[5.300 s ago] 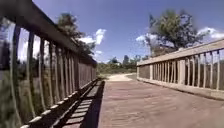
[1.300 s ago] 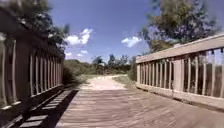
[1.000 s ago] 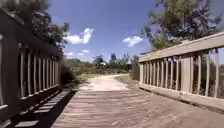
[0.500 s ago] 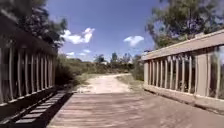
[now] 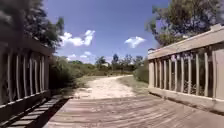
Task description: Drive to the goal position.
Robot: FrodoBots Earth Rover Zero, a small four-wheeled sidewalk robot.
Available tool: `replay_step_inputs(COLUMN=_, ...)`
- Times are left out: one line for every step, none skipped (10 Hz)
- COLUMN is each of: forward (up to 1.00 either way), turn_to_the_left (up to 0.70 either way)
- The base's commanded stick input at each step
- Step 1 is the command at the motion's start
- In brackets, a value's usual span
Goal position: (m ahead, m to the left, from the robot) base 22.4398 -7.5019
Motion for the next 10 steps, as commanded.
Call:
replay_step_inputs(forward=0.7, turn_to_the_left=0.0)
replay_step_inputs(forward=0.7, turn_to_the_left=0.0)
replay_step_inputs(forward=0.7, turn_to_the_left=0.0)
replay_step_inputs(forward=0.7, turn_to_the_left=0.0)
replay_step_inputs(forward=0.7, turn_to_the_left=0.0)
replay_step_inputs(forward=0.7, turn_to_the_left=0.0)
replay_step_inputs(forward=0.7, turn_to_the_left=0.0)
replay_step_inputs(forward=0.7, turn_to_the_left=0.0)
replay_step_inputs(forward=0.7, turn_to_the_left=0.0)
replay_step_inputs(forward=0.7, turn_to_the_left=0.0)
